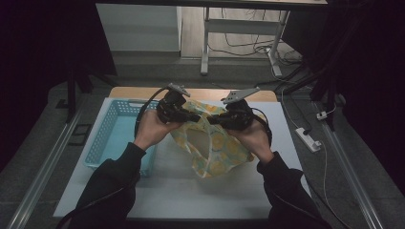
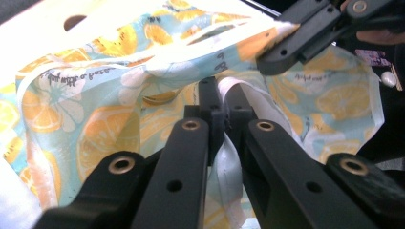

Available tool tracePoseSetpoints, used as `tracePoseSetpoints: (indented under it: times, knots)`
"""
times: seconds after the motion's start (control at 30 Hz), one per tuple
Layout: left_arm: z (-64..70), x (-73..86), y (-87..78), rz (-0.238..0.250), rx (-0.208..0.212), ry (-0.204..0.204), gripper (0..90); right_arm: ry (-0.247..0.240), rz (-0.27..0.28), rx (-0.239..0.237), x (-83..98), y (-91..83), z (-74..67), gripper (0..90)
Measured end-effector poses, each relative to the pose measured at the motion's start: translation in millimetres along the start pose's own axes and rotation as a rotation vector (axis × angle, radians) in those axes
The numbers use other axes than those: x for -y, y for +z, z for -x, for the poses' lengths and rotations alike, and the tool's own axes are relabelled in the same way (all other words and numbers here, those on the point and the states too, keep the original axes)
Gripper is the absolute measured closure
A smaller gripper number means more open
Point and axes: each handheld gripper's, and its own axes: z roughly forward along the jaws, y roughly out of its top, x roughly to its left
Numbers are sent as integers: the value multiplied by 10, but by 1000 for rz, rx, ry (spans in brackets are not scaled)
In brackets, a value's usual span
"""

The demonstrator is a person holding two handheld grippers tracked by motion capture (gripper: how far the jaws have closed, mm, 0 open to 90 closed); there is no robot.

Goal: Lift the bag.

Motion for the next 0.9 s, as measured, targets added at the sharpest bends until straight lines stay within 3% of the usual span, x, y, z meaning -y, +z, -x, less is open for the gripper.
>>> tracePoseSetpoints:
  times: [0.37,0.53,0.9]
  knots:
    - [14,-264,-221,67,1,20,892,-21,30,22,-222,-157,17,900]
    - [37,-382,-317,85,-22,40,892,-36,43,37,-332,-249,22,900]
    - [29,-603,-567,149,-82,44,892,-65,73,80,-605,-419,48,900]
